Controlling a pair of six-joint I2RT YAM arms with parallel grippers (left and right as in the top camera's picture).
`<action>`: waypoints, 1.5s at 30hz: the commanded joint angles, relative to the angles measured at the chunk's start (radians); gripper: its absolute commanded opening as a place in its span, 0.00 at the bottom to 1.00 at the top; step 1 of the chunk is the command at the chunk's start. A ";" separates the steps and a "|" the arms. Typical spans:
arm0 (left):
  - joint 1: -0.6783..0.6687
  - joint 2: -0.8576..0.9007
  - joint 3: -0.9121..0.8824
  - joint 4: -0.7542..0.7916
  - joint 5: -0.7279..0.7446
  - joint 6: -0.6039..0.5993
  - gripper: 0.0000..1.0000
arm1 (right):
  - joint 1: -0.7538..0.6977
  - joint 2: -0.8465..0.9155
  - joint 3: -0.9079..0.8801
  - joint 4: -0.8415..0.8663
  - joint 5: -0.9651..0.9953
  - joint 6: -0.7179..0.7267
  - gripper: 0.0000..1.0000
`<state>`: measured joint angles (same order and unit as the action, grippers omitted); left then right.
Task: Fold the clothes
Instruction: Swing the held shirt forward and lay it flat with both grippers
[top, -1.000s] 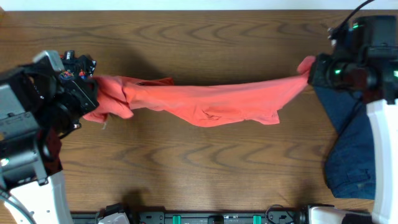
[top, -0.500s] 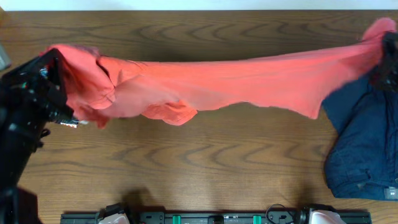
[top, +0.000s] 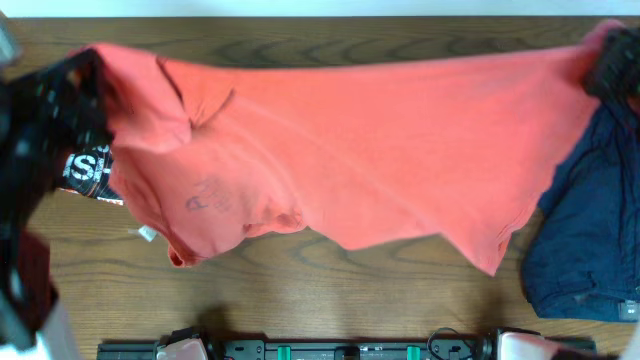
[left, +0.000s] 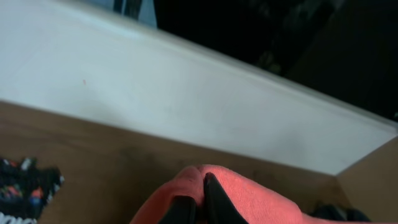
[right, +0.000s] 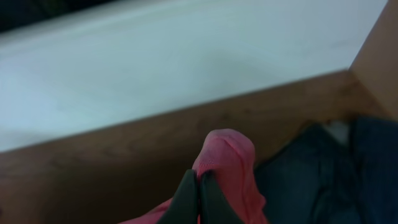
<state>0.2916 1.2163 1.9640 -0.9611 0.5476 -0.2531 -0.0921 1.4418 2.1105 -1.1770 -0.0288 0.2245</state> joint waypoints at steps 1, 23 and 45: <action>-0.032 0.103 0.007 0.020 -0.008 0.021 0.06 | -0.006 0.112 0.003 0.022 -0.006 -0.021 0.01; -0.054 0.504 0.212 0.979 0.058 -0.387 0.06 | -0.101 0.331 0.280 0.495 0.026 0.140 0.01; -0.130 0.517 -0.139 -0.649 0.042 0.320 0.06 | -0.130 0.378 -0.142 -0.436 0.138 0.002 0.01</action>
<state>0.1799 1.7412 1.9163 -1.5871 0.6579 -0.0673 -0.2058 1.8236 2.0659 -1.5909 0.0563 0.2581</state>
